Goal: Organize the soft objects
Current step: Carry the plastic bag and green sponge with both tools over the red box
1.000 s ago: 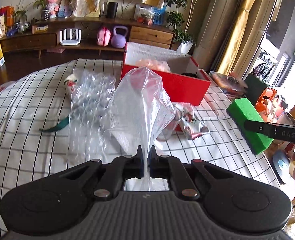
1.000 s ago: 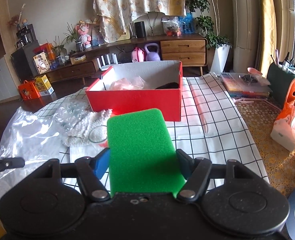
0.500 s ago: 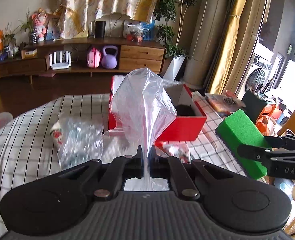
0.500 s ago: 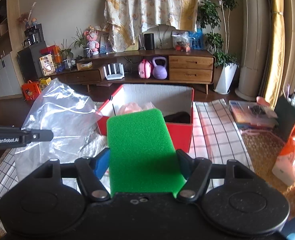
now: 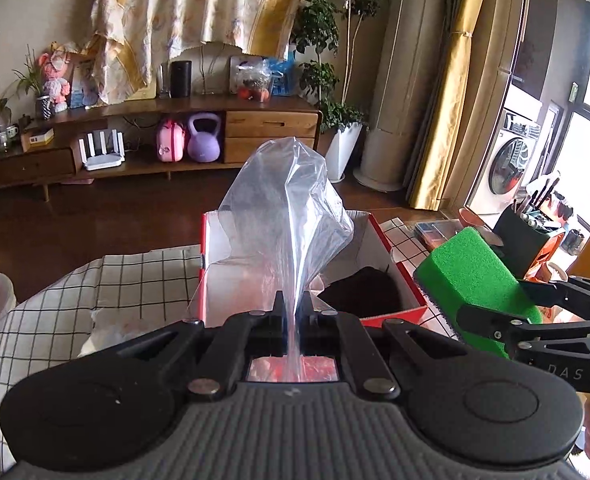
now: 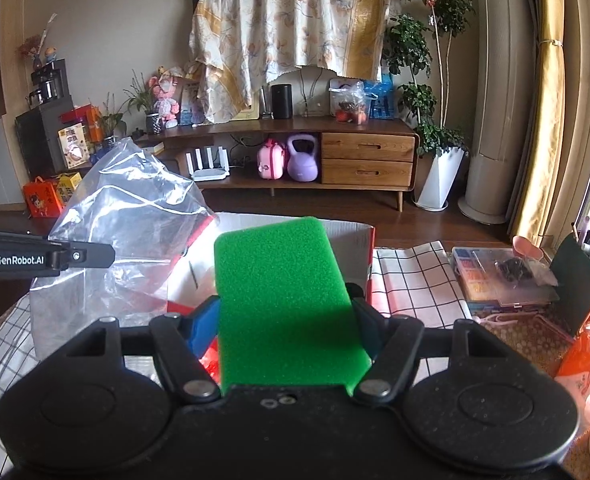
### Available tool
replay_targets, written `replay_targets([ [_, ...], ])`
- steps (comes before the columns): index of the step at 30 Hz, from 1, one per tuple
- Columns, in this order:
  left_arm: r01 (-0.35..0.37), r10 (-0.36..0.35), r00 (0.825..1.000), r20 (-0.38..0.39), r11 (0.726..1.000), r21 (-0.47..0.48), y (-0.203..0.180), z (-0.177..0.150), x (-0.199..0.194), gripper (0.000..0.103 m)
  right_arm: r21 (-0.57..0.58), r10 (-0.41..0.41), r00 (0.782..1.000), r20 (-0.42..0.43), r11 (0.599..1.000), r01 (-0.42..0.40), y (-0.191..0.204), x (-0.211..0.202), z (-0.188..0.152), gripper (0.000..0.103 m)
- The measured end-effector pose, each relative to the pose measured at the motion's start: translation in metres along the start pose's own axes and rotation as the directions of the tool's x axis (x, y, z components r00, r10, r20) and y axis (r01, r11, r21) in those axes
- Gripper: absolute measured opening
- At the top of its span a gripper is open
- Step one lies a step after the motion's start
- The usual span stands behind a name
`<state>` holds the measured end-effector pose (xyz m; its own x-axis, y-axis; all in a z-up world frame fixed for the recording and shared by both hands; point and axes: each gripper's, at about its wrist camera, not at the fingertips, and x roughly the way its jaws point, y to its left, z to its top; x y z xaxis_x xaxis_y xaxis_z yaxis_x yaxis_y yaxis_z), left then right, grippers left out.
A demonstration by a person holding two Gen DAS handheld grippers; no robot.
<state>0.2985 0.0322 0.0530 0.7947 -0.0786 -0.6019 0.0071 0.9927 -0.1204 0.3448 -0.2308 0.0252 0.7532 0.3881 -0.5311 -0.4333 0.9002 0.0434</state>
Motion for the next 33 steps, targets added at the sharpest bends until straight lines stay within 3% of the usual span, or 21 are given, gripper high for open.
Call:
replay_targets([
  [5, 0.000, 0.001, 0.999, -0.050, 1.000, 0.025, -0.004, 0.021, 0.036, 0.005, 0.009, -0.023, 1.000, -0.006, 1.000, 0.023, -0.012, 0.030, 0.011, 0.069],
  [18, -0.058, 0.065, 0.995, -0.074, 0.993, 0.099, -0.013, 0.061, 0.126, 0.005, 0.037, -0.053, 0.997, -0.054, 0.998, 0.055, -0.033, 0.118, 0.031, 0.069],
  [33, -0.041, 0.059, 0.978, -0.198, 0.995, 0.093, -0.002, 0.038, 0.202, 0.005, -0.013, -0.042, 0.988, -0.148, 0.999, 0.040, -0.025, 0.178, 0.004, 0.069],
])
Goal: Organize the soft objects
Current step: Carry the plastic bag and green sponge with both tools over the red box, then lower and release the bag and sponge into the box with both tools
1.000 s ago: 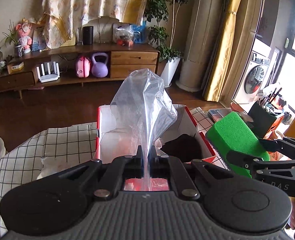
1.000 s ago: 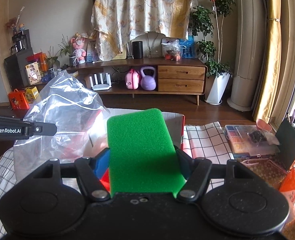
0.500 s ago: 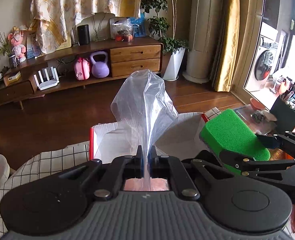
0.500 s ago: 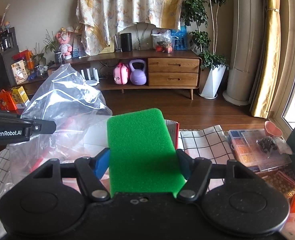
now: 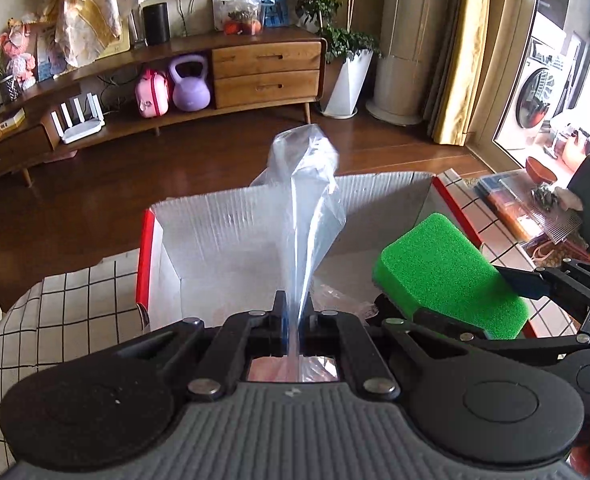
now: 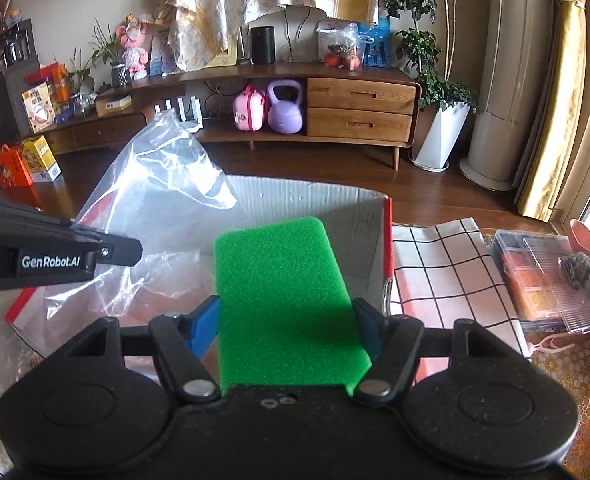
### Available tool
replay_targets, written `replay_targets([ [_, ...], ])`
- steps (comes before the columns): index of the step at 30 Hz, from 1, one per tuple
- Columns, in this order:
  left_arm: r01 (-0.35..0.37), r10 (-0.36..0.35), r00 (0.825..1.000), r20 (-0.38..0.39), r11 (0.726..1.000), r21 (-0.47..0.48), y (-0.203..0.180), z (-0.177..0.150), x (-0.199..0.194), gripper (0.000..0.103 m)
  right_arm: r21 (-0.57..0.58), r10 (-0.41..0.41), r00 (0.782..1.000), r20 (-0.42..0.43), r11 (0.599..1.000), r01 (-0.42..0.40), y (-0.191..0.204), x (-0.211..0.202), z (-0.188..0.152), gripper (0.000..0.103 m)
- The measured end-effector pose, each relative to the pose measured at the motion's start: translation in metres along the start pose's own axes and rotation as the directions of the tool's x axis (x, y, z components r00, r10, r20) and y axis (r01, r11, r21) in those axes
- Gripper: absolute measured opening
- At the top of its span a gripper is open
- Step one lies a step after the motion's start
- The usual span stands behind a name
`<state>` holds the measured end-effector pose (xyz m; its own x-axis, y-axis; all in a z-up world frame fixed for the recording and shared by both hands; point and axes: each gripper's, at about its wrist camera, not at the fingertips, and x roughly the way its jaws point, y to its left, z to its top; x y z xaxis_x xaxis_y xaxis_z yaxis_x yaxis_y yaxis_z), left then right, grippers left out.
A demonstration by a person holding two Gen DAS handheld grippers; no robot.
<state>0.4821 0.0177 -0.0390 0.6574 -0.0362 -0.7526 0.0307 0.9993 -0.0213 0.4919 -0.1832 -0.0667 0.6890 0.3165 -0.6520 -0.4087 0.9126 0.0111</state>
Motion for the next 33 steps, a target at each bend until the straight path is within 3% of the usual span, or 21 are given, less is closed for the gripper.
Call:
replay_targets([
  [16, 0.017, -0.017, 0.995, -0.101, 1.000, -0.001, 0.000, -0.017, 0.033, 0.005, -0.033, -0.007, 0.999, -0.039, 0.999, 0.006, 0.006, 0.015, -0.011, 0.071],
  [24, 0.020, -0.025, 0.995, -0.092, 0.998, -0.054, 0.007, -0.020, 0.030, 0.005, -0.070, 0.002, 0.998, -0.068, 0.998, -0.007, 0.011, 0.016, -0.010, 0.078],
  [33, 0.006, -0.011, 0.998, -0.067, 0.998, -0.066, 0.009, -0.020, 0.012, 0.005, -0.038, 0.005, 0.999, -0.039, 0.999, -0.007, 0.004, 0.001, -0.012, 0.085],
])
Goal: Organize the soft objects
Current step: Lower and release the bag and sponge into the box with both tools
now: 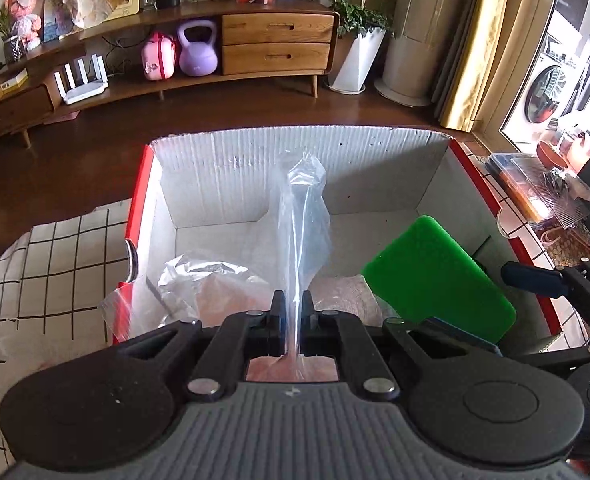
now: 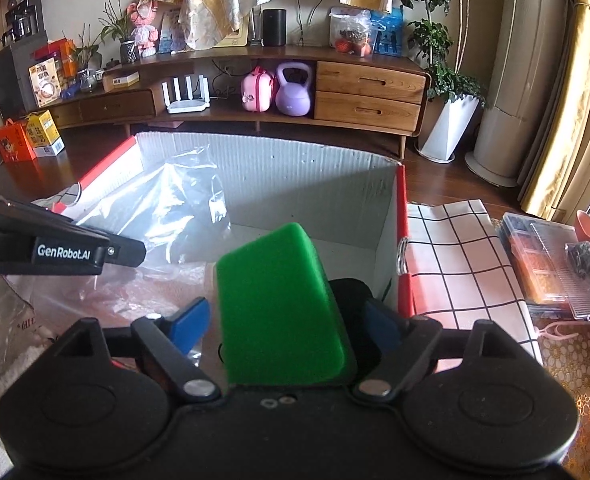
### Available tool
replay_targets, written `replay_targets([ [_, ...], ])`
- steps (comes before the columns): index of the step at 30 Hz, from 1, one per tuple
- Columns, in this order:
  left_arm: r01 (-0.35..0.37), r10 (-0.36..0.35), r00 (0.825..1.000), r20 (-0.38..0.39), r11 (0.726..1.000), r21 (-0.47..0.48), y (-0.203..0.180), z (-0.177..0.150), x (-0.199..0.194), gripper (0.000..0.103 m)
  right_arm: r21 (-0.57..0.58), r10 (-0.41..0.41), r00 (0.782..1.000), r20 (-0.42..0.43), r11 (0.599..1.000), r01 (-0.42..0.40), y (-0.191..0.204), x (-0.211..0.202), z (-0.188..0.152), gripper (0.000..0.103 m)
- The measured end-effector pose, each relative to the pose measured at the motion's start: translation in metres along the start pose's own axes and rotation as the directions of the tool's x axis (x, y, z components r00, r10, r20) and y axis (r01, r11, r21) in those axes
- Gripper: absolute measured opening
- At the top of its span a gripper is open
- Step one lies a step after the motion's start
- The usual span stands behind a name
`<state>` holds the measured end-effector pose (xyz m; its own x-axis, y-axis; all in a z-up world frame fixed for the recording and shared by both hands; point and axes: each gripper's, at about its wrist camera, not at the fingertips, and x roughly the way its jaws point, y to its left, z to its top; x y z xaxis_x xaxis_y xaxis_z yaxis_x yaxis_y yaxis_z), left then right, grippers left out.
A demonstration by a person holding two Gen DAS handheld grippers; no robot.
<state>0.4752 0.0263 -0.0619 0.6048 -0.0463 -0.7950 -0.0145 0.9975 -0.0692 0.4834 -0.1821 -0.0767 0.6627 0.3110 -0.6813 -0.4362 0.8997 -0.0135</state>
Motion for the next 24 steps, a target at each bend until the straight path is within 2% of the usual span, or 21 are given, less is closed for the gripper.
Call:
replay_targets([
  [10, -0.001, 0.000, 0.999, 0.042, 1.000, 0.006, -0.004, -0.004, -0.029, 0.008, 0.013, 0.023, 0.999, 0.033, 1.000, -0.024, -0.001, -0.030, -0.001, 0.091],
  [15, -0.002, 0.001, 0.999, 0.052, 1.000, 0.010, -0.005, -0.005, -0.041, 0.011, 0.006, 0.005, 0.999, 0.052, 1.000, -0.005, 0.002, -0.048, -0.003, 0.093],
  [17, -0.011, 0.011, 0.999, 0.050, 1.000, 0.012, -0.007, -0.007, -0.044, 0.017, 0.003, 0.002, 0.998, 0.061, 1.000, -0.002, 0.003, -0.055, -0.002, 0.093],
  [21, 0.003, -0.004, 0.998, 0.067, 1.000, 0.008, -0.008, -0.011, -0.056, 0.036, 0.002, 0.003, 0.996, 0.087, 1.000, -0.004, 0.003, -0.073, -0.003, 0.094],
  [24, 0.010, -0.009, 0.996, 0.085, 1.000, -0.009, -0.005, -0.014, -0.066, 0.067, 0.014, 0.007, 0.994, 0.111, 1.000, -0.008, 0.002, -0.085, -0.002, 0.095],
])
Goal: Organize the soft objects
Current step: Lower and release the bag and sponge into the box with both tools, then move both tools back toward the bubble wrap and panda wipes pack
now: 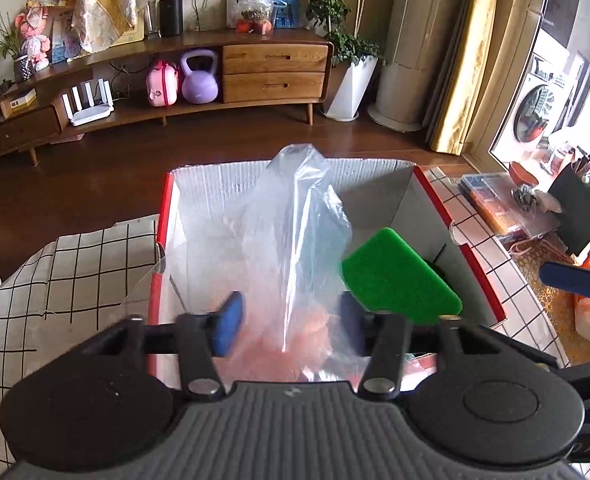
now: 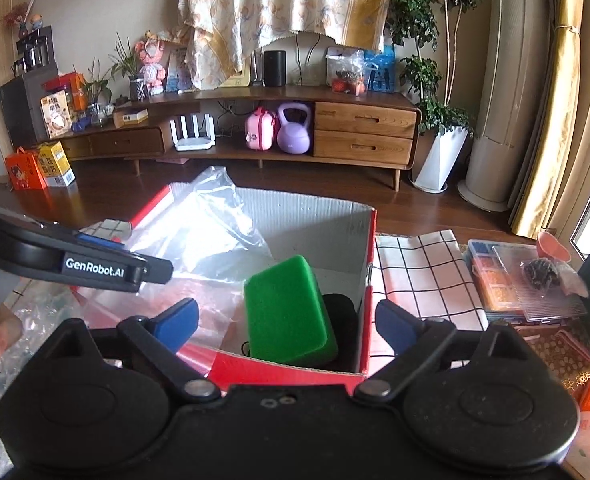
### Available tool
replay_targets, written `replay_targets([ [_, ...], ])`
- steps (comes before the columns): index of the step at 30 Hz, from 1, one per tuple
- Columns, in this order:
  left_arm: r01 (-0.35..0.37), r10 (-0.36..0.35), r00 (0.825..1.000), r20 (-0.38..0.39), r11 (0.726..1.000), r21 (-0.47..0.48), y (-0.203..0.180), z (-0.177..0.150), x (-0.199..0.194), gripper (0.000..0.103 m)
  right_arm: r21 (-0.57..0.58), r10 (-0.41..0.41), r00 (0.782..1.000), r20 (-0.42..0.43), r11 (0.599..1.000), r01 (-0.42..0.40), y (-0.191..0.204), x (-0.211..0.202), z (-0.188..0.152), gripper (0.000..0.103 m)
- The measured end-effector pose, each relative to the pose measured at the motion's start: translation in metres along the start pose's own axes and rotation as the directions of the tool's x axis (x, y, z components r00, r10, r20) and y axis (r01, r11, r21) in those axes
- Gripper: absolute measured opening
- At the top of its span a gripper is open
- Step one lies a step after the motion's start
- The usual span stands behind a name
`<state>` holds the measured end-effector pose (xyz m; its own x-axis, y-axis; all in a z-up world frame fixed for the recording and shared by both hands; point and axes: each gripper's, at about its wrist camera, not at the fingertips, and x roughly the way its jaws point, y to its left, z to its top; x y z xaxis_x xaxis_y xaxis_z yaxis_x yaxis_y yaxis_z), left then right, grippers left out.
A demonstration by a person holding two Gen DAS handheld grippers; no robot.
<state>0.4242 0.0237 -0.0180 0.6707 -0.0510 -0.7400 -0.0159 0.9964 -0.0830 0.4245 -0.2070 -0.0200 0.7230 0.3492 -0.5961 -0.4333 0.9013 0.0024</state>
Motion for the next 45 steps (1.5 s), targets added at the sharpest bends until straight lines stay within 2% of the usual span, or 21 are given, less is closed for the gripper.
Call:
replay_targets([
  [10, 0.011, -0.010, 0.999, 0.030, 1.000, -0.025, 0.007, -0.020, -0.046, 0.074, 0.034, 0.046, 0.998, 0.047, 0.998, -0.048, -0.002, -0.049, -0.011, 0.103],
  [16, 0.015, -0.014, 0.999, 0.044, 1.000, -0.022, 0.009, -0.038, -0.078, 0.082, 0.038, 0.089, 0.995, 0.043, 0.995, -0.091, 0.003, -0.074, -0.025, 0.103],
  [30, 0.049, -0.049, 0.995, 0.085, 0.999, 0.010, 0.019, -0.083, -0.145, 0.088, 0.000, 0.170, 0.984, 0.057, 0.985, -0.170, 0.034, -0.126, -0.063, 0.103],
  [35, 0.074, -0.075, 0.992, 0.099, 0.997, 0.012, 0.029, -0.104, -0.162, 0.101, -0.019, 0.175, 0.983, 0.049, 0.985, -0.174, 0.039, -0.137, -0.076, 0.103],
  [45, 0.091, -0.088, 0.992, 0.086, 0.996, -0.023, 0.059, -0.153, -0.174, 0.103, -0.021, 0.148, 0.989, 0.030, 0.989, -0.148, 0.038, -0.141, -0.104, 0.103],
])
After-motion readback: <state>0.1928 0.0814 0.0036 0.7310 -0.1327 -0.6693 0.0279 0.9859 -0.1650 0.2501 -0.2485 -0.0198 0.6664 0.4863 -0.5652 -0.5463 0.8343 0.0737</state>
